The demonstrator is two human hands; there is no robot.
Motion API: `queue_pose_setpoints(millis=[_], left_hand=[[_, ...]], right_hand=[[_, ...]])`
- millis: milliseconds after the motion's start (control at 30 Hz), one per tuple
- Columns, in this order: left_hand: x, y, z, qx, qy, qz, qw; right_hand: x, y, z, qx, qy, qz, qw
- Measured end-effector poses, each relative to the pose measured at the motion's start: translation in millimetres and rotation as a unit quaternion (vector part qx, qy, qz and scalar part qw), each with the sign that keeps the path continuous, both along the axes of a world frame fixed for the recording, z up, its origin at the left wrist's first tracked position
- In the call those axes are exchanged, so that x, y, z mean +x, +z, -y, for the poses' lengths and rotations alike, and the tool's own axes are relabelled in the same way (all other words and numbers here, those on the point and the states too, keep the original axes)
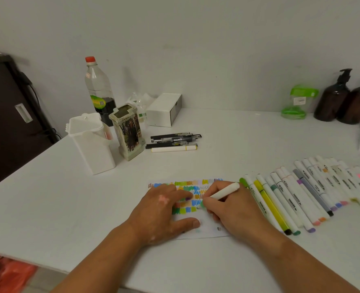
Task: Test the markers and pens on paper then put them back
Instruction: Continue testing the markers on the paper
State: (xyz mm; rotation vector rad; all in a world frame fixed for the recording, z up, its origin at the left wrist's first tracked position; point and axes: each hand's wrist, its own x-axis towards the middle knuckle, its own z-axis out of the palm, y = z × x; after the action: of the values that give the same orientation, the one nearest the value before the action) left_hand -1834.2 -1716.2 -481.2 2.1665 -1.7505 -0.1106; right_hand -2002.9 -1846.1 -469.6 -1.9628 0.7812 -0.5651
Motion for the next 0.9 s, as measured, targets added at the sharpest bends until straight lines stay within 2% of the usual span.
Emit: queue_pose_setpoints(millis=[900], left_hand=[[0.1,-3.4,-0.9,-0.013,0.011,-0.005,1.0]], right_hand=[[0.2,-0.2,3.2,-0.031,-0.02,-0.024,0.999]])
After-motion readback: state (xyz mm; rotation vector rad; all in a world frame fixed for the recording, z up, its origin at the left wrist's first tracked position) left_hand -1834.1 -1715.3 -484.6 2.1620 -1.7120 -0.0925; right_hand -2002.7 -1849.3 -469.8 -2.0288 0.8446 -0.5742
